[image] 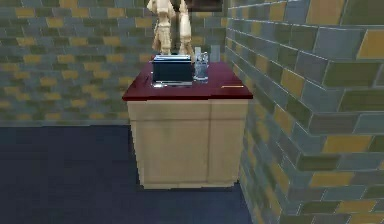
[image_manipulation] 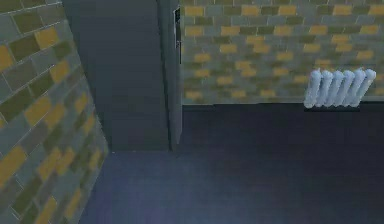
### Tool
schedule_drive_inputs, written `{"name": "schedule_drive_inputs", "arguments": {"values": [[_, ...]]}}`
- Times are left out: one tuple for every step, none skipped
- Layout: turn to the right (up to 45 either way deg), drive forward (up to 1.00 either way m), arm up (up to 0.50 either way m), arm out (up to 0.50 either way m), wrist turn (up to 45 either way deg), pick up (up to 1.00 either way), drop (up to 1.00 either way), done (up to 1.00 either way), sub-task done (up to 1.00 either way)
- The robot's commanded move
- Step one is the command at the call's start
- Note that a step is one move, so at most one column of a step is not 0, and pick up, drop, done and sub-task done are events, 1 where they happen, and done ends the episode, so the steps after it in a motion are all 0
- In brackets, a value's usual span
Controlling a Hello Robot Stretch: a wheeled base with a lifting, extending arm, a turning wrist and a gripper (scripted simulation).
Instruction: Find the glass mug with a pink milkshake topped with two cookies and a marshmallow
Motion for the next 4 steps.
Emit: {"name": "schedule_drive_inputs", "arguments": {"values": [[-24.0, 0.0, 0.0, 0.0, 0.0, 0.0, 0.0, 0.0, 0.0], [0.0, 0.6, 0.0, 0.0, 0.0, 0.0, 0.0, 0.0, 0.0], [36.0, 0.0, 0.0, 0.0, 0.0, 0.0, 0.0, 0.0, 0.0], [0.0, 1.0, 0.0, 0.0, 0.0, 0.0, 0.0, 0.0, 0.0]]}}
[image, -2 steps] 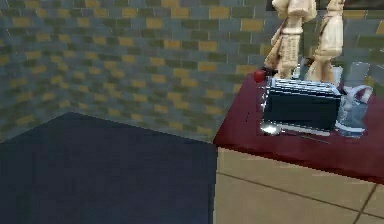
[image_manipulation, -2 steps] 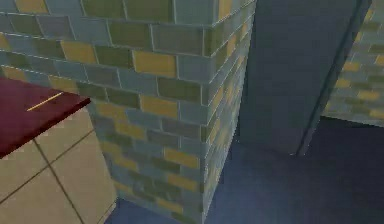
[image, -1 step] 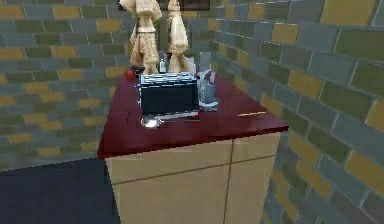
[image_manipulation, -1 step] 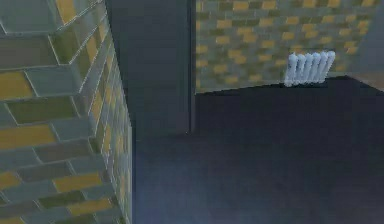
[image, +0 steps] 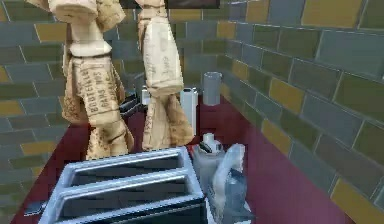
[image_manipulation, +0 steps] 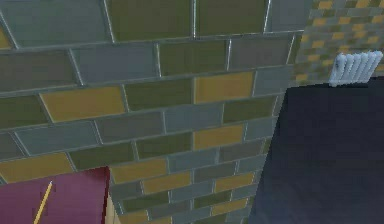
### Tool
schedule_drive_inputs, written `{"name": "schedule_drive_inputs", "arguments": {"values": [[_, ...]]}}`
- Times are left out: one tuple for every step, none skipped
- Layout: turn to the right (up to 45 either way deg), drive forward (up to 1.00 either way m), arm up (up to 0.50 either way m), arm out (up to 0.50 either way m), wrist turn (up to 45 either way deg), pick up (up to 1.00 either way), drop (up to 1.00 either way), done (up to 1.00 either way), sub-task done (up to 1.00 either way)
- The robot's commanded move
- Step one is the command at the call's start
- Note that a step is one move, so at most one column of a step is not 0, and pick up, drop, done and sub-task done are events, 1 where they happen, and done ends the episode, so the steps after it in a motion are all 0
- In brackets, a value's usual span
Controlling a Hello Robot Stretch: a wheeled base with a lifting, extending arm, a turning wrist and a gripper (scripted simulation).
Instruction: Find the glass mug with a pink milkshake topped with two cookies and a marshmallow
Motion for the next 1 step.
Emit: {"name": "schedule_drive_inputs", "arguments": {"values": [[0.0, 0.0, 0.0, 0.0, 0.0, 0.0, 0.0, 1.0, 0.0]]}}
